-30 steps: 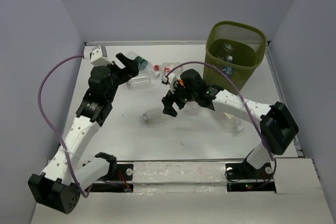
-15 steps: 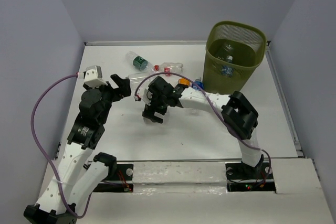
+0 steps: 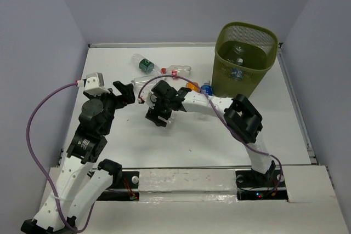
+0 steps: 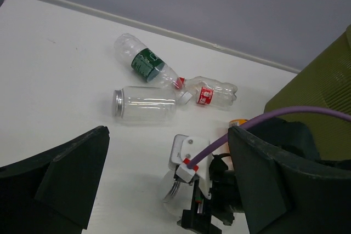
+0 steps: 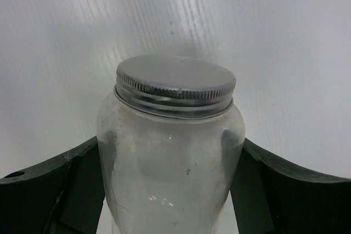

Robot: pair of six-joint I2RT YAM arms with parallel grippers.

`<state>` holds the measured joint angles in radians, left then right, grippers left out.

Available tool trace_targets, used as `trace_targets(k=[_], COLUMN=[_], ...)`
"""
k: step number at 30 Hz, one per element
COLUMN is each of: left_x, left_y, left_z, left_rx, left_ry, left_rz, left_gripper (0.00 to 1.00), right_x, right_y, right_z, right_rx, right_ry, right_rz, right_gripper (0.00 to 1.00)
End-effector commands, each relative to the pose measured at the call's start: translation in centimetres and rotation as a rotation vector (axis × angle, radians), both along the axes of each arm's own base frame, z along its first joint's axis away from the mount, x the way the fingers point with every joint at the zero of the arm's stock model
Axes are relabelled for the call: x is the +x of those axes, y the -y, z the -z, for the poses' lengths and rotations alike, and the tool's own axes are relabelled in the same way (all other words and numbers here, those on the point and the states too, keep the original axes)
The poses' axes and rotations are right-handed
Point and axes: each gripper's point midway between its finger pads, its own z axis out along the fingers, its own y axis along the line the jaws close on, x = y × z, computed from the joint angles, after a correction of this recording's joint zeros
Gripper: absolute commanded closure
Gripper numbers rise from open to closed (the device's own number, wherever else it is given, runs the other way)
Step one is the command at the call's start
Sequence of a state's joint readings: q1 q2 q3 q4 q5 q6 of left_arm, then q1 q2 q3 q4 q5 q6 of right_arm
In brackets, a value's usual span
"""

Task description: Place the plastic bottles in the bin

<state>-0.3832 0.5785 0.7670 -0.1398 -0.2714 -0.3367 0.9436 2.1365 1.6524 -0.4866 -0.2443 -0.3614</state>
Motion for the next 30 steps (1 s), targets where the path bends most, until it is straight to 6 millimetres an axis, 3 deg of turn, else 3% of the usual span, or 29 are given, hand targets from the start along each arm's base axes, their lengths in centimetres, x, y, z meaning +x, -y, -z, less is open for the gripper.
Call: trace_targets(k=[1,3,4,7,8,10,11,12,14,15,18,20,22,23,27,30], left_x=[-0.2,-0.2,-0.2,0.0,0.0,0.2,0.2,0.3,0.5,0.5,1.0,1.3,1.6,1.7,2.4,3.7], left_y=[-0.3,-0.1,0.0,0.4,0.6,0.8,0.9,1.0,1.2,1.2,1.3,1.2,1.4,1.7,4.0,5.4], left_z=[-0.9,-0.7,-0.7,-0.4,-0.3,0.0,0.1,0.3,0.5,0.7,1.6,1.6,2.0,1.9,3.3,5.2], left_rx=[0.005,0.006,0.004,0.011,0.009,0.012,0.012,0.014,0.013,0.012,-0.001,-0.040,-0.092,-0.163,-0.327,-0.409], left_ry=[0.031,0.028,0.025,0.012,0.007,-0.003,-0.006,-0.013,-0.022,-0.029,-0.067,-0.086,-0.113,-0.121,-0.165,-0.218], left_rz=[-0.020,-0.014,-0.008,0.004,0.013,0.021,0.027,0.028,0.033,0.031,0.023,-0.005,-0.017,-0.027,0.025,0.028], left_gripper=[0.01,0.01,0.01,0.01,0.01,0.01,0.01,0.01,0.01,0.01,0.01,0.01,0.01,0.01,0.01,0.01], right_x=[2.1,3.8,4.8,8.5,10.3,12.6,14.5,15.3,16.8,18.0,19.6,20.4,20.8,20.9,20.1,18.5], right_y=[-2.2,-0.9,0.5,5.3,8.8,13.8,18.6,21.0,25.0,28.3,33.1,34.7,36.1,37.0,37.4,37.4], right_z=[-14.3,-18.2,-22.0,-29.1,-33.5,-38.2,-40.2,-41.3,-42.2,-42.1,-40.4,-38.3,-37.2,-36.9,-36.2,-37.4], right_rx=[0.329,0.376,0.431,0.494,0.568,0.654,0.669,0.687,0.710,0.684,0.652,0.639,0.634,0.654,0.650,0.701], right_ry=[0.212,0.319,0.387,0.579,0.665,0.751,0.803,0.826,0.849,0.874,0.874,0.837,0.815,0.801,0.786,0.782], right_rz=[0.093,0.174,0.220,0.421,0.522,0.703,0.830,0.894,1.013,1.100,1.235,1.294,1.331,1.367,1.372,1.362], right_gripper=[0.42,0.44,0.44,0.44,0.44,0.44,0.44,0.44,0.44,0.44,0.38,0.16,0.01,0.00,0.00,0.00])
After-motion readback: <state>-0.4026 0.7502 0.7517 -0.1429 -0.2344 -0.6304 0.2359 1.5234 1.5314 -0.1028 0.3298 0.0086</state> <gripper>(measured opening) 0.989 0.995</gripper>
